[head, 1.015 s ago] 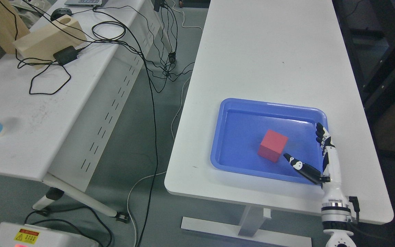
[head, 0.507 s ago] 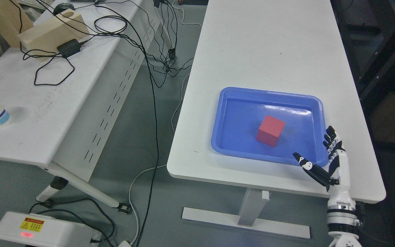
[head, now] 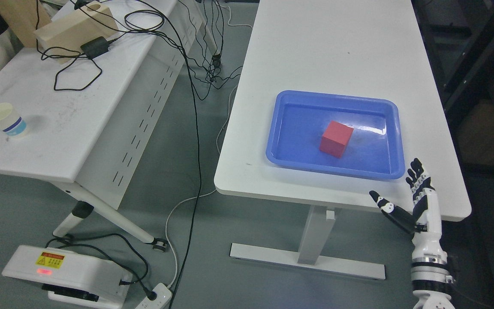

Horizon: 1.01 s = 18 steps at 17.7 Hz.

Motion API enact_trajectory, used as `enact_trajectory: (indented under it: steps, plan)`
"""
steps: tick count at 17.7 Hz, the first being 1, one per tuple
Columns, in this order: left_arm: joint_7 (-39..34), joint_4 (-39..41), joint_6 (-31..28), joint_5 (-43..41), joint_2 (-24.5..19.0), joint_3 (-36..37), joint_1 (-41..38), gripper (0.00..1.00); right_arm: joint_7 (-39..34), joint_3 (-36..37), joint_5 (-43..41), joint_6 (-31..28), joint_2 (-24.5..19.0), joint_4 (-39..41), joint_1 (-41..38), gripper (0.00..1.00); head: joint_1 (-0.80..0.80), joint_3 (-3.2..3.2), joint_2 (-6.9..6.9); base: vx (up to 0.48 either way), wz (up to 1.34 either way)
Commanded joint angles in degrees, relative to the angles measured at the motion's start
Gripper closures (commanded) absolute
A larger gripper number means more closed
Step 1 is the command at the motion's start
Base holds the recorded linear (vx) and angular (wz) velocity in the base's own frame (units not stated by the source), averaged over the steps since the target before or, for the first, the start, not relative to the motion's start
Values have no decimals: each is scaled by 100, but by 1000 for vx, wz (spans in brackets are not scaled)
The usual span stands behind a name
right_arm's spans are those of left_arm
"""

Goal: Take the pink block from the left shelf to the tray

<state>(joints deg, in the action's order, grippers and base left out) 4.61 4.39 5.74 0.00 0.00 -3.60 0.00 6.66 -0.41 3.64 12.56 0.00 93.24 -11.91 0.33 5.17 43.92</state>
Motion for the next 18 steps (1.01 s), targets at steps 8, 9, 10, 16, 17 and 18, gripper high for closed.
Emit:
enact_trajectory:
  steps: [8,9,10,16,17,18]
  plan:
    - [-4,0,6,-9,-100,0,-53,0,38,129,-144,-87,100,1,22,0,0,0,0,-157,-10]
    - [-4,0,6,-9,-100,0,-53,0,38,129,-144,-87,100,1,31,0,0,0,0,-143,8]
    - [-4,0,6,-9,-100,0,-53,0,38,129,-153,-78,100,10,31,0,0,0,0,-143,8]
    - [-4,0,-2,-9,-100,0,-53,0,29,120,-153,-61,100,19,66,0,0,0,0,-92,59]
    - [-4,0,6,-9,-100,0,-53,0,29,128,-153,-61,100,19,75,0,0,0,0,-15,20]
    - [-4,0,6,-9,-100,0,-53,0,20,129,-153,-61,100,10,75,0,0,0,0,-15,20]
